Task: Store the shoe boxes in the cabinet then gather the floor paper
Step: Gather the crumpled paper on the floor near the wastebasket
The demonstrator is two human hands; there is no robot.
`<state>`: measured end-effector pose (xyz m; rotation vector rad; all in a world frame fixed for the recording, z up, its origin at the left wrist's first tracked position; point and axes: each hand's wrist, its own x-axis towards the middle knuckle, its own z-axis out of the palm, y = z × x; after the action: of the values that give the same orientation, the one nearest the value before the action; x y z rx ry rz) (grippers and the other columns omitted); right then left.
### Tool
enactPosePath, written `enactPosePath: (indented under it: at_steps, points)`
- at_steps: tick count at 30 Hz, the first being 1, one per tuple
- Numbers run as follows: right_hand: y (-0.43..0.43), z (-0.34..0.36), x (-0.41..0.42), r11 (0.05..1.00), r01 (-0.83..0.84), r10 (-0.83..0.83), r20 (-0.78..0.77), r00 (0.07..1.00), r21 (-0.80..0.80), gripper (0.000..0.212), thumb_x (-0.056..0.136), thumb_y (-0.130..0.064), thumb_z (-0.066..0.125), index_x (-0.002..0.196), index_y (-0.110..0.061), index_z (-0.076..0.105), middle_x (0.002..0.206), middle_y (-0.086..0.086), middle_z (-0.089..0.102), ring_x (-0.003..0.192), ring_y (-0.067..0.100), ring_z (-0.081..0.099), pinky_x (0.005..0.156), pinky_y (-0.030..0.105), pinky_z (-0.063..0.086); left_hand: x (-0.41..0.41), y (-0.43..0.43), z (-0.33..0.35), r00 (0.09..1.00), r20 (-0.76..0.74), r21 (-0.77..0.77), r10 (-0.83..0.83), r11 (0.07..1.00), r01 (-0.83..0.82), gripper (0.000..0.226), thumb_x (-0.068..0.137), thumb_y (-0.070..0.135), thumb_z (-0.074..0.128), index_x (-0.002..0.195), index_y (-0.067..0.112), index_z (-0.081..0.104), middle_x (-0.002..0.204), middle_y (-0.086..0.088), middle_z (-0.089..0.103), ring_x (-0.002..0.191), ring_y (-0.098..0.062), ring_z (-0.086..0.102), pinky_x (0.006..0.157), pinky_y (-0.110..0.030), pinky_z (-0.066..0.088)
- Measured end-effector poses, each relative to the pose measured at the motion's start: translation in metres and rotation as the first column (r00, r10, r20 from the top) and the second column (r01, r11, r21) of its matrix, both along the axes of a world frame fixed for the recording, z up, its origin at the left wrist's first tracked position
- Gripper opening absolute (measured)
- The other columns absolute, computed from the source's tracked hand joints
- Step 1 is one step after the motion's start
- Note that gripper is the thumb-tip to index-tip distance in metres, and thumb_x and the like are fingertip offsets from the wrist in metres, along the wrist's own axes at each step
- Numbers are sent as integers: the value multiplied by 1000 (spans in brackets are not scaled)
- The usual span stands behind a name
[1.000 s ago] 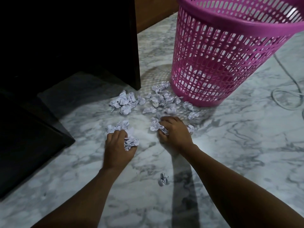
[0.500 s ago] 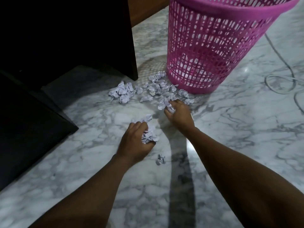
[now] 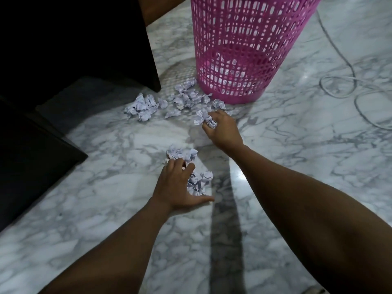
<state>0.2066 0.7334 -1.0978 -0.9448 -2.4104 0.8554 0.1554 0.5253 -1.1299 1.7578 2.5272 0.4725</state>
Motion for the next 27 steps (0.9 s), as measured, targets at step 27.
enactPosePath:
  at_steps: [27]
  points:
    - [9, 88, -20, 997, 24, -3, -280, 960, 73, 23, 85, -18, 71, 106, -9, 75, 92, 1, 65, 81, 11, 56, 73, 15, 37, -58, 69, 82, 837, 488, 336, 248, 831, -443, 21, 72, 38, 62, 81, 26, 48, 68, 7, 54, 67, -24, 55, 61, -34, 45]
